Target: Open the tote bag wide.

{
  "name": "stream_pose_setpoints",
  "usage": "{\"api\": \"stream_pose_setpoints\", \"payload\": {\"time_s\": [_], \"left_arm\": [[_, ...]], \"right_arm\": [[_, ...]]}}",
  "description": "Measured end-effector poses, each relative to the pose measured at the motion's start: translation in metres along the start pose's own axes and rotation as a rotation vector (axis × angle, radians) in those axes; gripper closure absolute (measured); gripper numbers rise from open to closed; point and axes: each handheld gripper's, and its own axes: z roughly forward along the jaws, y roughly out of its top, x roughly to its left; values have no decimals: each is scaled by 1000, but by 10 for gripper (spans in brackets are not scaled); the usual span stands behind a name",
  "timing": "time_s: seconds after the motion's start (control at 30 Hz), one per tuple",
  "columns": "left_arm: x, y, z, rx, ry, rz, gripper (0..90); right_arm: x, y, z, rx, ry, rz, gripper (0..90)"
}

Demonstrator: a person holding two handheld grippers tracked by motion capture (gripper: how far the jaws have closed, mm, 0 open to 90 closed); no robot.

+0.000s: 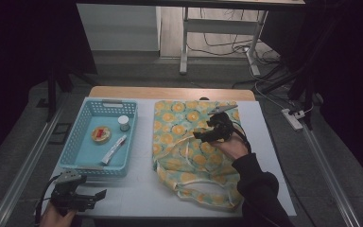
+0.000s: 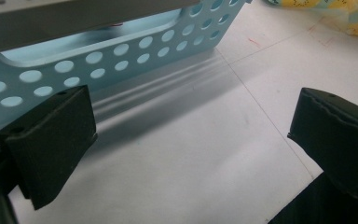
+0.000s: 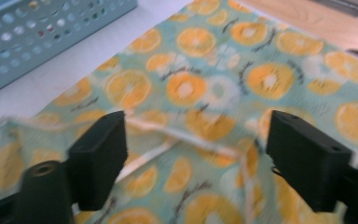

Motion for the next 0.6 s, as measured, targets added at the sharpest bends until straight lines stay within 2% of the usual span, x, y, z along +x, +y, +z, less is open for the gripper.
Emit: {"api": "stream_pose_setpoints", "payload": {"time_s": [0.1, 0.27, 0.4, 0.6], "left_arm": [[0, 0, 0, 0, 0, 0, 4], [0, 0, 0, 0, 0, -1, 4], [0, 0, 0, -1, 0, 0, 4], [0, 0, 0, -3, -1, 2, 3]], "right_arm": [[5, -8, -3, 12, 12, 1, 168], [17, -27, -9, 33, 43, 1, 70], [27, -41, -12, 51, 32, -26, 0], [38, -65, -14, 85, 38, -31, 0]]}}
